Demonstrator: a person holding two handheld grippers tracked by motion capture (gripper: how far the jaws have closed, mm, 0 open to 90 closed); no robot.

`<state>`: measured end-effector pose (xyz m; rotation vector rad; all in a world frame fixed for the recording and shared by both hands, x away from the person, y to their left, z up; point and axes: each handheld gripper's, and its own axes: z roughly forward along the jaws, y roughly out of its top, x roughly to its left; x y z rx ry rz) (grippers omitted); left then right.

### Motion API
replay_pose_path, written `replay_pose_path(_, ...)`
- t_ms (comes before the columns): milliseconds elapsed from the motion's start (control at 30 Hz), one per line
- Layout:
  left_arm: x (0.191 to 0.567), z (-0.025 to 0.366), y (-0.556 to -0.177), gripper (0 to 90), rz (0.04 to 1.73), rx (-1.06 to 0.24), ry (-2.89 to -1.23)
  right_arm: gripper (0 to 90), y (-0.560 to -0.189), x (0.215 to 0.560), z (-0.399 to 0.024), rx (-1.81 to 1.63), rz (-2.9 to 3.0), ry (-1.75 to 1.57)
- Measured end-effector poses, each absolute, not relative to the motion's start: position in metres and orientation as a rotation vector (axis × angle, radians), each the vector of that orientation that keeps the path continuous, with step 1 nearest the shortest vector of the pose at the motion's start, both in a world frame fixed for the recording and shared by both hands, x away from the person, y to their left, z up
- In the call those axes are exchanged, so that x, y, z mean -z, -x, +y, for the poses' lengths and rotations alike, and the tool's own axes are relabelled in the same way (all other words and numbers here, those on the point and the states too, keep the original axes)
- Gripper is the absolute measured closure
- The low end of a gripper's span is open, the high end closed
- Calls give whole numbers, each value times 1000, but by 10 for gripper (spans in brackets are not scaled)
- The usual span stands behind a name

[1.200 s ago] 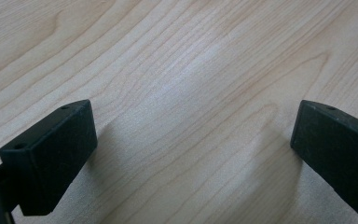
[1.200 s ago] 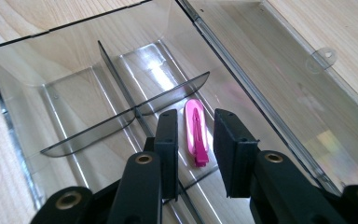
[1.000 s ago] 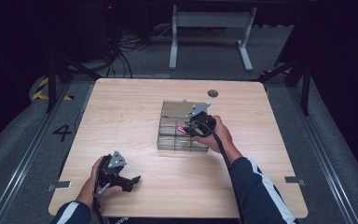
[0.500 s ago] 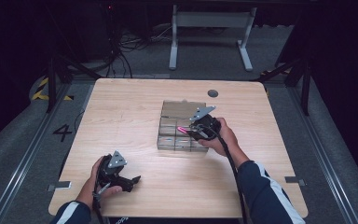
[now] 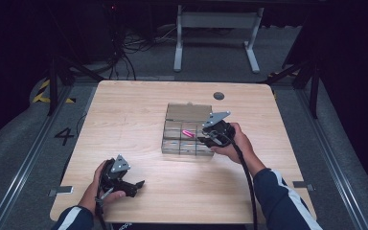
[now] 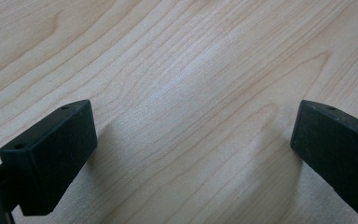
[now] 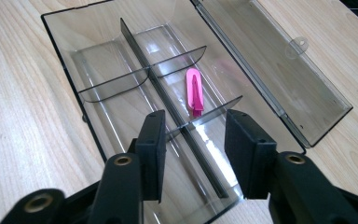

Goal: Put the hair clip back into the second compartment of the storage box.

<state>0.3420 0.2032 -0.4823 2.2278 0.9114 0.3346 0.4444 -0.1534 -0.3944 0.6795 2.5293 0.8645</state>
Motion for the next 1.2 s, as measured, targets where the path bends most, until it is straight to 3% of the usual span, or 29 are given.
replay_pose_path(633, 482, 203, -342, 8, 911, -335, -2228, 425, -428, 391, -169, -838, 2515, -695)
replay_pose_path(1200, 482, 203, -342, 8, 911, -335, -2228, 399, -405, 387, -197, -849, 2512, -667)
